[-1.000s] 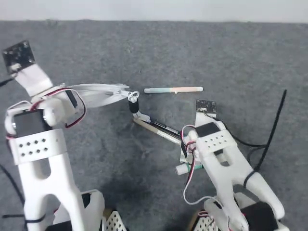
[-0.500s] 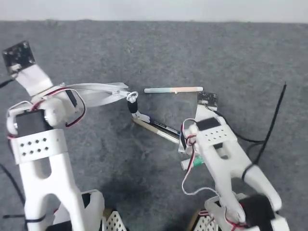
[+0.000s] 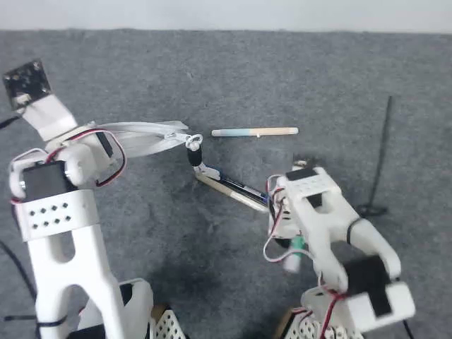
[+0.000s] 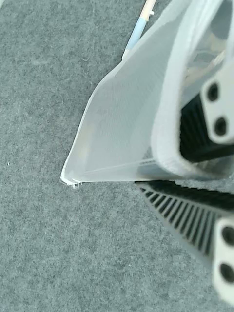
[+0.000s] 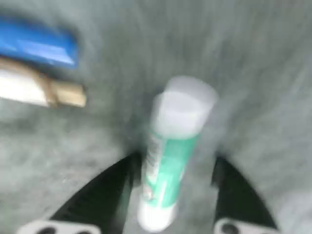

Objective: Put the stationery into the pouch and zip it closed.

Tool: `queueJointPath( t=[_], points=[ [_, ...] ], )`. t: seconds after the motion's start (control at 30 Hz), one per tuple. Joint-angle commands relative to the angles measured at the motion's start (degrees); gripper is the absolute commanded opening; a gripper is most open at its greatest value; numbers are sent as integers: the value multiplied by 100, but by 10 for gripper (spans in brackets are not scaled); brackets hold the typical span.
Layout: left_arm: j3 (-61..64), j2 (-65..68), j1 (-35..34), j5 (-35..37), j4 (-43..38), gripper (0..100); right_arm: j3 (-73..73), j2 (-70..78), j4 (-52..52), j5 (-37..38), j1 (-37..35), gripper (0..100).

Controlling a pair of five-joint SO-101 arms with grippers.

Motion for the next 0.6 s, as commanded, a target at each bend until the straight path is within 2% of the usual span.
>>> queueJointPath(
  t=[0.0,0.3,0.5,0.57],
  points=[
    [-66,-44,-9,97,-202,10,-141,119,180,-26,31,231],
    [-66,-44,-9,97,-185,10,-167,75,171,-26,-4,221],
    [-66,-44,-9,97,-185,10,-387,57,163,-9,13,0],
    [-66,-44,-9,97,-185,10,-580,57,426,167,4,22]
  ],
)
